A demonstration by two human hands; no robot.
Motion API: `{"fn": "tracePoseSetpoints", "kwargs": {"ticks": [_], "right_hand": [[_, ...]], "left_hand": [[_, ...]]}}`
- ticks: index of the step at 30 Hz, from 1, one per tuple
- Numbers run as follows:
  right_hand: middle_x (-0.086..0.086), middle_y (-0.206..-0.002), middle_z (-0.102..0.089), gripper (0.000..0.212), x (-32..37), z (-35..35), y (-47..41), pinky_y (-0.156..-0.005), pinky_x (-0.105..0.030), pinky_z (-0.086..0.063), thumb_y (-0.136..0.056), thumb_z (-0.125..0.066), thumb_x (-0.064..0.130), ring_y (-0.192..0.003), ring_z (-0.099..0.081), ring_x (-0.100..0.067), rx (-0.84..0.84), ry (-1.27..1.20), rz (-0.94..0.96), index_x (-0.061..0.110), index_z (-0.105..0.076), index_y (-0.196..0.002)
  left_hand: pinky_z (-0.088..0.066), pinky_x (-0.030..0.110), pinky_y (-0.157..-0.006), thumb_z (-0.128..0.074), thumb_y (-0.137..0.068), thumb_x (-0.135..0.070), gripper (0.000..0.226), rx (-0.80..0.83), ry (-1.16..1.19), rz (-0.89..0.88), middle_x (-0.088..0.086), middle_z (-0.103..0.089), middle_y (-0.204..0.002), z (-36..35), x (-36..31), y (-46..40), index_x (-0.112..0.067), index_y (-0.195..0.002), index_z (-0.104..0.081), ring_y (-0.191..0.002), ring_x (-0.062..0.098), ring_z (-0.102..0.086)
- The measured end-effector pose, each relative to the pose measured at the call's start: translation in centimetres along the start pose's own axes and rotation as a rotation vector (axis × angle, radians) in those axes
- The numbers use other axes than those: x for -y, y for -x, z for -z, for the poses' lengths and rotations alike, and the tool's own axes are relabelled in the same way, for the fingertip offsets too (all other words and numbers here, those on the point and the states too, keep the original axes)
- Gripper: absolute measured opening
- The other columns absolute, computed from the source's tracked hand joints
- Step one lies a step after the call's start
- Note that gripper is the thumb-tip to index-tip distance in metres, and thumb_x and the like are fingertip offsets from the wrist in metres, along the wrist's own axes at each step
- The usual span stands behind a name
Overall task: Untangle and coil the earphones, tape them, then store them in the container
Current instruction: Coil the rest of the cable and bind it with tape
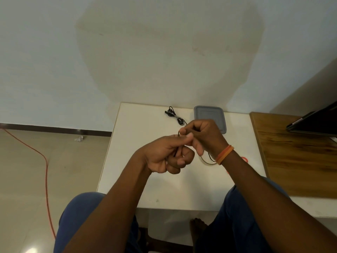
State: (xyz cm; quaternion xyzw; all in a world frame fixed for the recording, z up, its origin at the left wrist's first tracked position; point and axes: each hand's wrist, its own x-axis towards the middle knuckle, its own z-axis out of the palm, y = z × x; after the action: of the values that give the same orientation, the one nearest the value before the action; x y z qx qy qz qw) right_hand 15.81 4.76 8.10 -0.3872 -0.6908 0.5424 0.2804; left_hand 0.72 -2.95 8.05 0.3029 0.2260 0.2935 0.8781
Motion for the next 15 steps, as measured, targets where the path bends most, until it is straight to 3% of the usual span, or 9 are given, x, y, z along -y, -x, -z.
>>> {"fn": "tracePoseSetpoints", "kwargs": {"ticks": [2, 3, 5, 7, 9, 10, 12, 14, 15], "right_hand": [[-0.017, -0.066, -0.067, 0.01, -0.3, -1.0, -0.1, -0.059, -0.029, -0.05, -0.08, -0.068, 0.01, -0.063, -0.061, -0.018, 0.115, -0.095, -0.105, 0.015, -0.072, -0.072], [-0.005, -0.059, -0.066, 0.017, -0.4, -1.5, 0.1, -0.057, -0.024, -0.049, -0.082, -0.062, 0.007, -0.058, -0.06, -0.01, 0.153, -0.159, -0.156, 0.018, -0.068, -0.072], [0.005, -0.055, -0.06, 0.028, -0.4, -2.6, 0.8, -0.051, -0.021, -0.044, -0.09, -0.054, 0.002, -0.052, -0.054, -0.008, 0.128, -0.171, -0.204, 0.022, -0.062, -0.072], [-0.004, -0.055, -0.054, 0.027, -0.6, -3.4, 1.5, -0.048, -0.025, -0.035, -0.09, -0.056, 0.008, -0.051, -0.044, -0.017, 0.103, -0.106, -0.205, 0.019, -0.064, -0.066], [-0.002, -0.053, -0.051, 0.026, -0.7, -3.7, 1.9, -0.045, -0.024, -0.028, -0.092, -0.05, 0.01, -0.049, -0.037, -0.016, 0.128, -0.063, -0.244, 0.005, -0.06, -0.069], [-0.001, -0.053, -0.05, 0.027, -0.6, -3.8, 2.0, -0.044, -0.024, -0.026, -0.095, -0.047, 0.012, -0.048, -0.036, -0.015, 0.161, -0.032, -0.259, 0.003, -0.058, -0.072], [0.003, -0.055, -0.05, 0.03, -0.5, -3.8, 2.1, -0.042, -0.022, -0.028, -0.099, -0.047, 0.022, -0.046, -0.036, -0.011, 0.227, 0.054, -0.262, 0.016, -0.063, -0.074], [0.007, -0.057, -0.052, 0.024, -0.2, -3.7, 2.1, -0.043, -0.02, -0.032, -0.099, -0.048, 0.027, -0.047, -0.04, -0.008, 0.28, 0.147, -0.242, 0.027, -0.068, -0.085], [0.007, -0.058, -0.053, 0.022, -0.3, -3.6, 2.1, -0.045, -0.017, -0.035, -0.1, -0.048, 0.025, -0.048, -0.043, -0.005, 0.288, 0.195, -0.232, 0.025, -0.069, -0.094]], "left_hand": [[-0.022, 0.009, -0.041, -0.057, -0.096, -0.035, 0.029, 0.099, 0.112, -0.152, -0.001, -0.055, -0.065, -0.1, -0.4, 0.1, -0.014, -0.112, -0.068, -0.04, 0.004, -0.016], [-0.023, 0.01, -0.04, -0.06, -0.095, -0.03, 0.029, 0.121, 0.157, -0.218, -0.001, -0.056, -0.071, -0.1, -0.6, 0.1, -0.014, -0.118, -0.066, -0.04, 0.003, -0.018], [-0.026, 0.014, -0.04, -0.06, -0.094, -0.016, 0.031, 0.091, 0.207, -0.352, 0.002, -0.059, -0.083, -0.2, -1.0, 0.1, -0.015, -0.124, -0.063, -0.042, 0.003, -0.023], [-0.038, 0.02, -0.047, -0.054, -0.092, 0.0, 0.036, -0.092, 0.207, -0.507, 0.006, -0.063, -0.096, -0.4, -1.2, 0.0, -0.016, -0.122, -0.066, -0.051, 0.006, -0.043], [-0.052, 0.029, -0.061, -0.045, -0.088, 0.015, 0.049, -0.338, 0.156, -0.603, 0.008, -0.067, -0.107, -0.4, -1.4, 0.1, -0.02, -0.115, -0.069, -0.078, 0.017, -0.062], [-0.056, 0.033, -0.071, -0.041, -0.087, 0.02, 0.058, -0.435, 0.133, -0.625, 0.009, -0.067, -0.114, -0.3, -1.5, 0.1, -0.022, -0.116, -0.067, -0.093, 0.021, -0.064], [-0.057, 0.037, -0.085, -0.035, -0.086, 0.027, 0.075, -0.586, 0.053, -0.636, 0.007, -0.061, -0.128, 0.4, -1.4, 0.3, -0.03, -0.125, -0.062, -0.114, 0.024, -0.062], [-0.057, 0.035, -0.089, -0.036, -0.082, 0.029, 0.088, -0.797, -0.24, -0.594, 0.0, -0.056, -0.133, 1.0, -1.1, 0.5, -0.04, -0.133, -0.053, -0.12, 0.02, -0.059], [-0.056, 0.033, -0.089, -0.038, -0.08, 0.029, 0.092, -0.914, -0.443, -0.568, -0.005, -0.053, -0.132, 1.0, -1.0, 0.5, -0.043, -0.137, -0.048, -0.12, 0.018, -0.057]]}}
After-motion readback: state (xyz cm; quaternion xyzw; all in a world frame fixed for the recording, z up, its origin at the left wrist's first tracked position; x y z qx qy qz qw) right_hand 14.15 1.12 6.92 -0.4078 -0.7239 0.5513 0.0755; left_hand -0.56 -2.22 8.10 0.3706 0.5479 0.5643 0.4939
